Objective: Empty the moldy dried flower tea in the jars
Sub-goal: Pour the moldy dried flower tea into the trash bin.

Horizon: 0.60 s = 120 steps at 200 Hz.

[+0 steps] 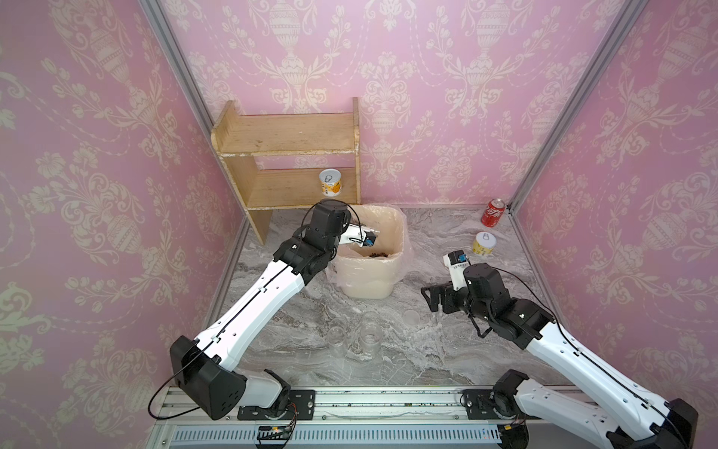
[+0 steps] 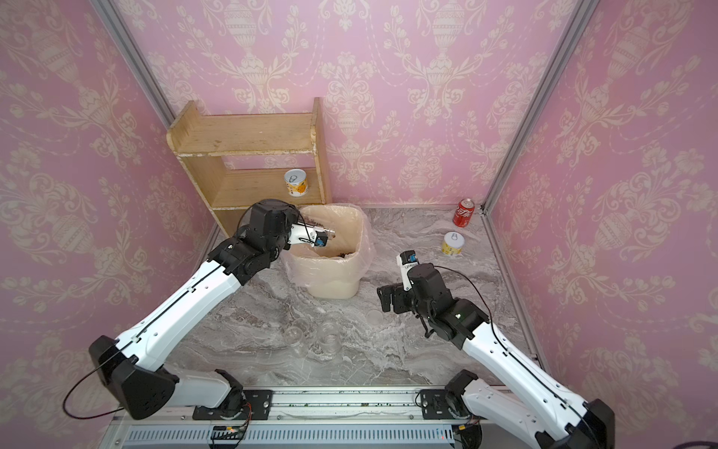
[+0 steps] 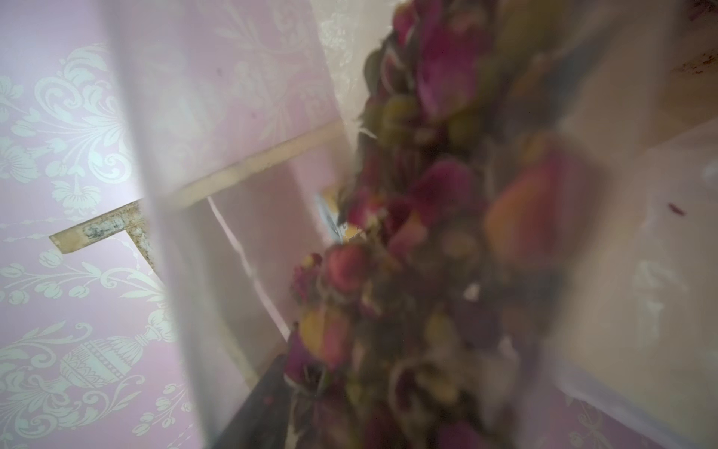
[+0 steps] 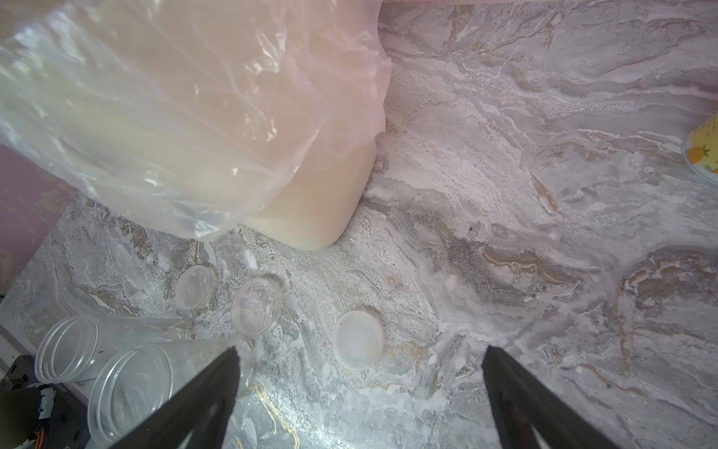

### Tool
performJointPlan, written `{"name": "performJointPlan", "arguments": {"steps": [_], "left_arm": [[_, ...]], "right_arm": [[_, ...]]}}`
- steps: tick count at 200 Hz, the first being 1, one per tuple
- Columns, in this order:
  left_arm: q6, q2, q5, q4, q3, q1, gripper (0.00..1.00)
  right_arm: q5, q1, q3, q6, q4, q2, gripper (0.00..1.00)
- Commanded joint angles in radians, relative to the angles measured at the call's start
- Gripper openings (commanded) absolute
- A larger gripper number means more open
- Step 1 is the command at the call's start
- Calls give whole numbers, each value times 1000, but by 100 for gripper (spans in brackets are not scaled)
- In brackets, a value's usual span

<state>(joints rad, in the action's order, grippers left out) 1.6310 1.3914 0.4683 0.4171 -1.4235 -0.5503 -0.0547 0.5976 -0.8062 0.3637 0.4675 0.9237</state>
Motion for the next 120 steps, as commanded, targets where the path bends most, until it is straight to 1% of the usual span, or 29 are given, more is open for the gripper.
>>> {"name": "performJointPlan", "arguments": {"steps": [1,74,120], "left_arm": [[93,-4,8,-53,18,12,17],[152,0,-25,-102,34,19,18],[184,-13,-47,-172,71,29,18]], "right_arm": [[21,0,14,21,-15,6,100],[35,0,19,29,-18,23,100],[46,1,24,40,-25,19,100]]}}
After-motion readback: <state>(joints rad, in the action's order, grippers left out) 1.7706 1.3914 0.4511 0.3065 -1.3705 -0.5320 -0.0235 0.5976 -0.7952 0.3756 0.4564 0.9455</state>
